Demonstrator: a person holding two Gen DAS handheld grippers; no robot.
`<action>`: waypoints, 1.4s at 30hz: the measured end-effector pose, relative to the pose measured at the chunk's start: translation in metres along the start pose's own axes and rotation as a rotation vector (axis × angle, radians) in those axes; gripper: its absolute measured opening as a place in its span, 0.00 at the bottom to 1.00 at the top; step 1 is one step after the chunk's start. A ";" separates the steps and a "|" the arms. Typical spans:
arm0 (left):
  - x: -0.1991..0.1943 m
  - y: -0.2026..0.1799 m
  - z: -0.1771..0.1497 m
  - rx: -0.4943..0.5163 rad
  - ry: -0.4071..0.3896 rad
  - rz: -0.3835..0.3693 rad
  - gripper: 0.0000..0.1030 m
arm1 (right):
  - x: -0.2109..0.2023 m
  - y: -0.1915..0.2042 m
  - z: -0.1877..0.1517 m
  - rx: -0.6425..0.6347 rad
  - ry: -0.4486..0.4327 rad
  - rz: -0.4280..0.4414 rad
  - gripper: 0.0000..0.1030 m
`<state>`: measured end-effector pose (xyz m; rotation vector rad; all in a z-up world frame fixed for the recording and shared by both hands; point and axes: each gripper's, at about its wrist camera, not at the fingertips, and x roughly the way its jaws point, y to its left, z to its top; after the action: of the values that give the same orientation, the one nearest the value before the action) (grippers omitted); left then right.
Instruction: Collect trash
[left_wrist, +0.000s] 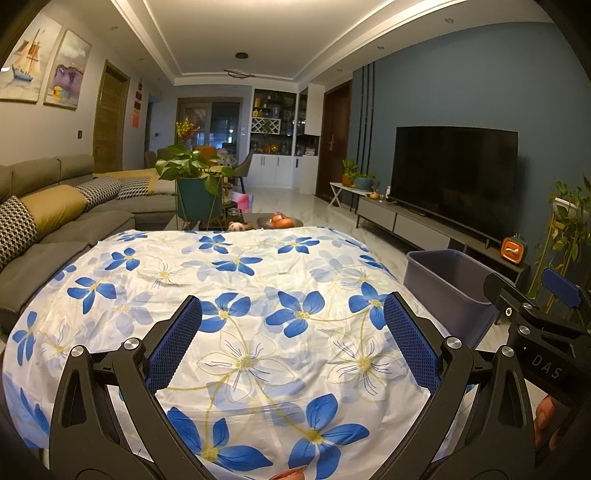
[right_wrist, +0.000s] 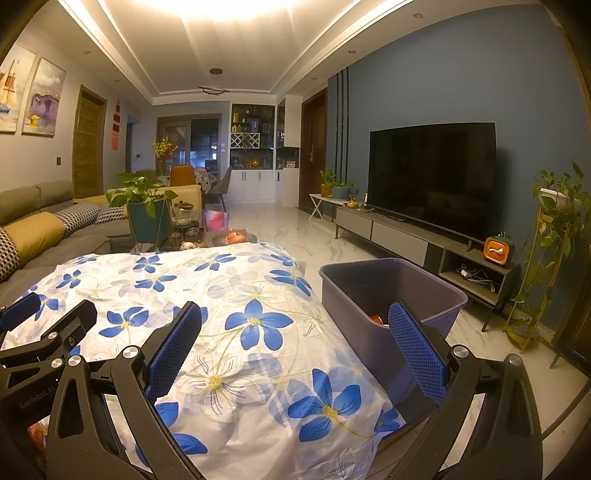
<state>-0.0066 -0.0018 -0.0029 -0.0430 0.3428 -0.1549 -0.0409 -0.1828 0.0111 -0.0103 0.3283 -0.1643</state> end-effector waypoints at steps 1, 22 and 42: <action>0.000 0.000 0.000 0.001 0.000 -0.001 0.94 | 0.000 0.000 0.000 0.001 -0.001 0.001 0.95; 0.000 0.000 0.000 0.000 -0.002 0.002 0.94 | 0.001 0.000 0.000 0.002 -0.001 0.002 0.95; -0.002 -0.001 0.001 -0.001 -0.010 -0.002 0.94 | 0.001 -0.001 0.000 0.004 -0.004 0.003 0.95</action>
<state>-0.0086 -0.0024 -0.0011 -0.0456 0.3325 -0.1568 -0.0396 -0.1836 0.0108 -0.0066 0.3241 -0.1621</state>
